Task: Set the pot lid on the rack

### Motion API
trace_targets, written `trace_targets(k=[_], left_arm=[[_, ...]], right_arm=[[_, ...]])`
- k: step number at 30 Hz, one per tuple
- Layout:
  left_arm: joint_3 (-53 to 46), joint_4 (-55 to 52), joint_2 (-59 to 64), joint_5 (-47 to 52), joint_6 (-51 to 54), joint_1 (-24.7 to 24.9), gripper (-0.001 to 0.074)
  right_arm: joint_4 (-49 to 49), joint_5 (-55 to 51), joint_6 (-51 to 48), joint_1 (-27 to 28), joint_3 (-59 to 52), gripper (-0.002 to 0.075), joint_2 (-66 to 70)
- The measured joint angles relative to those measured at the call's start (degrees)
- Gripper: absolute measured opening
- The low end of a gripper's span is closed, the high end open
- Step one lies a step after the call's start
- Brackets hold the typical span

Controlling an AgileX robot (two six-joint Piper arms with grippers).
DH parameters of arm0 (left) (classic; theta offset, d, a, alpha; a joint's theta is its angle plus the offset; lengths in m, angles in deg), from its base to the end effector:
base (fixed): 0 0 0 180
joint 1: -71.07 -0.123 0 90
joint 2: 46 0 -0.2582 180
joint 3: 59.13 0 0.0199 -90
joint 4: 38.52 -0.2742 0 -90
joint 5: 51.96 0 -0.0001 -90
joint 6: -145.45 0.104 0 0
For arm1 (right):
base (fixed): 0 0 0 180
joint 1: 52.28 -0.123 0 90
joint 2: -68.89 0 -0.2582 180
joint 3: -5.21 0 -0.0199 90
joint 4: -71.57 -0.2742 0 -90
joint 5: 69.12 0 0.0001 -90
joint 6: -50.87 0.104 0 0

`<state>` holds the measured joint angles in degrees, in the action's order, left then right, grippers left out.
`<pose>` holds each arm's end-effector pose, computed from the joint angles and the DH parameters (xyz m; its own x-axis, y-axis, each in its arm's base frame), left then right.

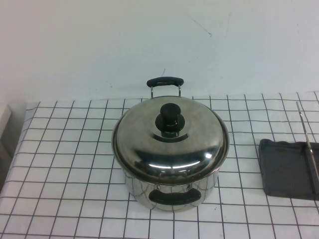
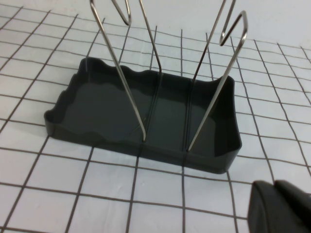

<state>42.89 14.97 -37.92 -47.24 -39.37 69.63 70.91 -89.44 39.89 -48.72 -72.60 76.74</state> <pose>0.1204 -0.0039 0.2000 -0.0245 -0.8491 -0.5277 0.0383 0.5267 -0.8492 0.1159 -0.0068 0.1701 -0.2807 -0.1627 -0.9459 0.0079 0.9851 -0.1718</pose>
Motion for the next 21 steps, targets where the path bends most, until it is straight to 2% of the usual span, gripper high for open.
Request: trace_targets(k=[8,12,18,21], left_arm=[[0.0,5.1,0.0,1.8,3.9,0.0,-0.0003],[0.3,6.5,0.0,8.7,11.2,0.0,-0.0003],[10.7,6.1,2.3,19.6,28.4,0.0,-0.0003],[18.6,1.0,7.3,22.2,32.0,0.0,-0.0003]], right_arm=[[0.0,0.0,0.0,0.0,0.0,-0.0003,0.0],[0.0,0.0,0.0,0.0,0.0,-0.0003,0.0],[0.0,0.0,0.0,0.0,0.0,-0.0003,0.0],[0.0,0.0,0.0,0.0,0.0,-0.0003,0.0]])
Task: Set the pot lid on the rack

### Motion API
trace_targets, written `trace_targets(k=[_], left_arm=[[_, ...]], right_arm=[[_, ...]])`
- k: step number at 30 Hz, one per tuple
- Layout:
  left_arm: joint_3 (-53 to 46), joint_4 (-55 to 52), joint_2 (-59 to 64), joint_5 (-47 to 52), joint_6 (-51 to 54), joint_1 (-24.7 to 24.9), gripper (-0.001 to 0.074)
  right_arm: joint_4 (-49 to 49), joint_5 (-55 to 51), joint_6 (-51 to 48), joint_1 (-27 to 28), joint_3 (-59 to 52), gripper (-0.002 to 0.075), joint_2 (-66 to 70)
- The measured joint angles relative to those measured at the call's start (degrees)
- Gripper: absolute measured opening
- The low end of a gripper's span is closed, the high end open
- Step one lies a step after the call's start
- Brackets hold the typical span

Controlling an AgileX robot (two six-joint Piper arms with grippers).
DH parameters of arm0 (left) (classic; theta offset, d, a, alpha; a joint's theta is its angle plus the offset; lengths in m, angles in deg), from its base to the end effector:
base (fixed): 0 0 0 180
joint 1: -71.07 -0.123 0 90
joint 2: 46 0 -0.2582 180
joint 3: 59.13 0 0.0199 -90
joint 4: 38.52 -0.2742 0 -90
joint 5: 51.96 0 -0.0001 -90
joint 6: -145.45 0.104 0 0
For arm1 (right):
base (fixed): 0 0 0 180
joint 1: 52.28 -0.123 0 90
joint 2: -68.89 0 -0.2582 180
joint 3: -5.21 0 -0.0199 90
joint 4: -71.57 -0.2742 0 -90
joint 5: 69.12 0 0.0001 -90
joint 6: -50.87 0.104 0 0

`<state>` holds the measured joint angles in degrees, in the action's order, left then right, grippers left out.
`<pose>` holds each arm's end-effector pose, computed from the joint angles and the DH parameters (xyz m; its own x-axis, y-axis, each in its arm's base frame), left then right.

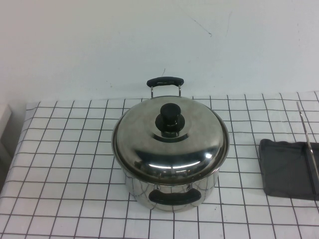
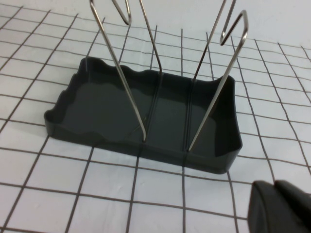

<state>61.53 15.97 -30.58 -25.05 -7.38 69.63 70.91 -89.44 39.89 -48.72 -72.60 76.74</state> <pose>0.1080 -0.0357 0.2809 -0.1600 -0.3847 -0.9091 0.3062 0.8562 -0.4162 0.1159 -0.0068 0.1701 -0.2807 -0.1627 -0.9459 0.0079 0.9851 -0.1718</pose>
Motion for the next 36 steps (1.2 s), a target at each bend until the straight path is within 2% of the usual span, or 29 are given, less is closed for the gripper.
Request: trace_targets(k=[7,9,12,14,18,20,25,28,36], left_arm=[[14.4,-12.1,13.0,2.6,1.4,0.2,0.0],[16.6,-15.4,15.7,2.6,1.0,1.4,0.0024],[17.9,-22.2,18.1,1.2,-2.5,4.6,0.0106],[18.0,-27.1,18.7,-1.1,-7.8,7.5,0.0209],[18.0,-38.6,19.9,-6.5,-22.6,16.4,0.0428],[18.0,-44.6,21.5,-9.7,-29.6,21.3,0.0479],[18.0,-60.4,29.3,-17.8,-43.2,35.4,0.0514],[18.0,-65.5,36.4,-24.0,-46.0,41.7,0.0516],[21.5,-67.8,56.8,-42.4,-44.8,42.9,0.0523]], right_arm=[[0.0,0.0,0.0,0.0,0.0,-0.0003,0.0],[0.0,0.0,0.0,0.0,0.0,-0.0003,0.0],[0.0,0.0,0.0,0.0,0.0,-0.0003,0.0],[0.0,0.0,0.0,0.0,0.0,-0.0003,0.0],[0.0,0.0,0.0,0.0,0.0,-0.0003,0.0],[0.0,0.0,0.0,0.0,0.0,-0.0003,0.0],[0.0,0.0,0.0,0.0,0.0,-0.0003,0.0],[0.0,0.0,0.0,0.0,0.0,-0.0003,0.0],[0.0,0.0,0.0,0.1,0.0,-0.0003,0.0]])
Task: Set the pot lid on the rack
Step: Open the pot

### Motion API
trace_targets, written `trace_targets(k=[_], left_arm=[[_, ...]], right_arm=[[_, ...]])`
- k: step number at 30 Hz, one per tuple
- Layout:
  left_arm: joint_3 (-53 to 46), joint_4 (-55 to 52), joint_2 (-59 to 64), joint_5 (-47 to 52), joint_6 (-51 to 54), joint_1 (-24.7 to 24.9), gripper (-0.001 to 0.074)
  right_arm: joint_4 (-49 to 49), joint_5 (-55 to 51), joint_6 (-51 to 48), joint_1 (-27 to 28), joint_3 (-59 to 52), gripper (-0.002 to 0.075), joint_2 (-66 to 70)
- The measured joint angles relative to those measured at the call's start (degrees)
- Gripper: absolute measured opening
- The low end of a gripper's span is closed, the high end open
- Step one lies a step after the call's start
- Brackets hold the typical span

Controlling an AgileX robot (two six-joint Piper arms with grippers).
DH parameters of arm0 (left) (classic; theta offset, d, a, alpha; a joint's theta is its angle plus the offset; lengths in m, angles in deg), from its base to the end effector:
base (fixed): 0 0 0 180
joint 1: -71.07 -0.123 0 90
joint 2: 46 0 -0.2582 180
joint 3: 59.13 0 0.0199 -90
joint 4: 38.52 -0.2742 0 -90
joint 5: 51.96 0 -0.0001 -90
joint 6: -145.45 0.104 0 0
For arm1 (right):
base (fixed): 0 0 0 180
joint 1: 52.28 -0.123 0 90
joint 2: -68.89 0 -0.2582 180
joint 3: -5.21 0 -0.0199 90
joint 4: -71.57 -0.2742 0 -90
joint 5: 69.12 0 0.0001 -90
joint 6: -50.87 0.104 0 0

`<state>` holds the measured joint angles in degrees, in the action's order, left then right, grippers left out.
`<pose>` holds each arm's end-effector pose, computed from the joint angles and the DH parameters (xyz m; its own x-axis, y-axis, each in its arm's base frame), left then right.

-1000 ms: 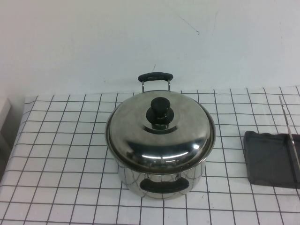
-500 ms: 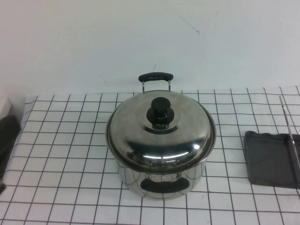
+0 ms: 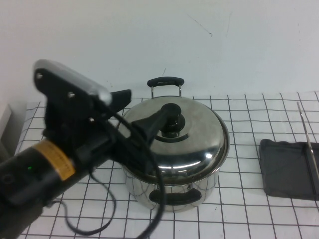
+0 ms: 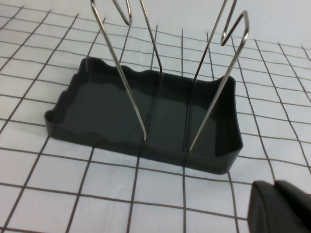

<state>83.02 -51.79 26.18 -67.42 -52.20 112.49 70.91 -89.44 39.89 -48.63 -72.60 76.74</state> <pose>0.2124 -0.1958 0.2845 -0.1243 -0.0028 -0.9922 0.6980 0.7105 -0.0894 0.1159 -0.0070 0.1701 -0.2810 -0.1623 -0.9459 0.0094 0.9851 -0.1718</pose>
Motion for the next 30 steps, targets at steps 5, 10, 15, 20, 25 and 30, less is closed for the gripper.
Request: trace_targets(k=[5,10,15,20,25,30], left_arm=[[3.3,-0.2,11.5,-9.0,4.3,0.0,0.0561],[5.4,3.7,19.7,-11.9,7.4,0.0,0.0599],[7.5,8.5,25.2,-16.7,10.3,-0.1,0.0606],[8.6,11.0,28.9,-19.9,11.3,-0.6,0.0607],[9.0,11.7,31.8,-22.1,10.3,-2.6,0.0607],[9.0,11.8,34.3,-24.1,8.0,-3.4,0.0607]], right_arm=[[0.0,0.0,0.0,0.0,0.0,-0.0003,0.0],[0.0,0.0,0.0,0.0,0.0,-0.0003,0.0],[0.0,0.0,0.0,0.0,0.0,-0.0003,0.0],[0.0,0.0,0.0,0.0,0.0,-0.0003,0.0],[0.0,0.0,0.0,0.0,0.0,-0.0003,0.0],[0.0,0.0,0.0,0.0,0.0,-0.0003,0.0]])
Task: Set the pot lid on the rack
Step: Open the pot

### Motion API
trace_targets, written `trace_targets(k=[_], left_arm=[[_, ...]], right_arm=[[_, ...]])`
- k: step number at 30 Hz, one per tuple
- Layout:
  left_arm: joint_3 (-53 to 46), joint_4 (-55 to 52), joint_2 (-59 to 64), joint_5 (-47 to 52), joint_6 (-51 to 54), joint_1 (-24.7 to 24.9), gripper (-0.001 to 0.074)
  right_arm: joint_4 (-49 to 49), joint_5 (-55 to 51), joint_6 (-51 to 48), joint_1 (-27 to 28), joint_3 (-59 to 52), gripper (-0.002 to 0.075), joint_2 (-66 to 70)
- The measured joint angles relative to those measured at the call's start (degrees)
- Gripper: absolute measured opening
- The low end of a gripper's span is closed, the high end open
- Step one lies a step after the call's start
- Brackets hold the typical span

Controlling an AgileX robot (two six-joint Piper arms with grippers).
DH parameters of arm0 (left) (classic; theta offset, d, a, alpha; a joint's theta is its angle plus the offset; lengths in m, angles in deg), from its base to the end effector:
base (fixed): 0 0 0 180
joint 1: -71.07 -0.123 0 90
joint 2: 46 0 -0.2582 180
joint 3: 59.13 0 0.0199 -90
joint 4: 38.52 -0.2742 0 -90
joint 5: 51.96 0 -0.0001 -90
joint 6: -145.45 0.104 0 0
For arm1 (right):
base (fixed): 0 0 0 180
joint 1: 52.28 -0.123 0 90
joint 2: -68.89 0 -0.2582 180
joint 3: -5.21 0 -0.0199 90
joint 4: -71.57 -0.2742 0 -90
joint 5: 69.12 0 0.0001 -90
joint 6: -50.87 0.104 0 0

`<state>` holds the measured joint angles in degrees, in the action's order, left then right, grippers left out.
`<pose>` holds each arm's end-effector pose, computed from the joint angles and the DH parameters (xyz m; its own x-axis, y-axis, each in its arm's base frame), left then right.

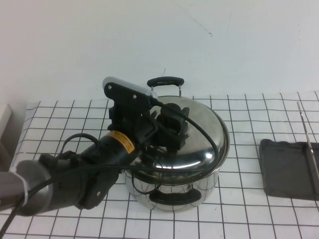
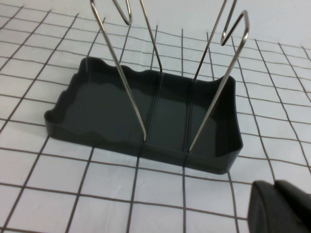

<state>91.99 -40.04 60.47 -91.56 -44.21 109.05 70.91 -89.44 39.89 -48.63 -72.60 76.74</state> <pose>0.3012 -0.2374 0.1790 -0.1710 -0.0537 -0.9838 0.6100 0.7784 -0.1485 0.1159 -0.0070 0.1701 -0.2810 -0.1623 -0.9459 0.0094 0.9851 -0.1718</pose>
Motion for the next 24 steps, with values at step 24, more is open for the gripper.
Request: trace_targets(k=[24], left_arm=[[6.9,-15.1,-5.9,8.1,-2.9,0.0,0.0314]], right_arm=[[0.0,0.0,0.0,0.0,0.0,-0.0003,0.0]])
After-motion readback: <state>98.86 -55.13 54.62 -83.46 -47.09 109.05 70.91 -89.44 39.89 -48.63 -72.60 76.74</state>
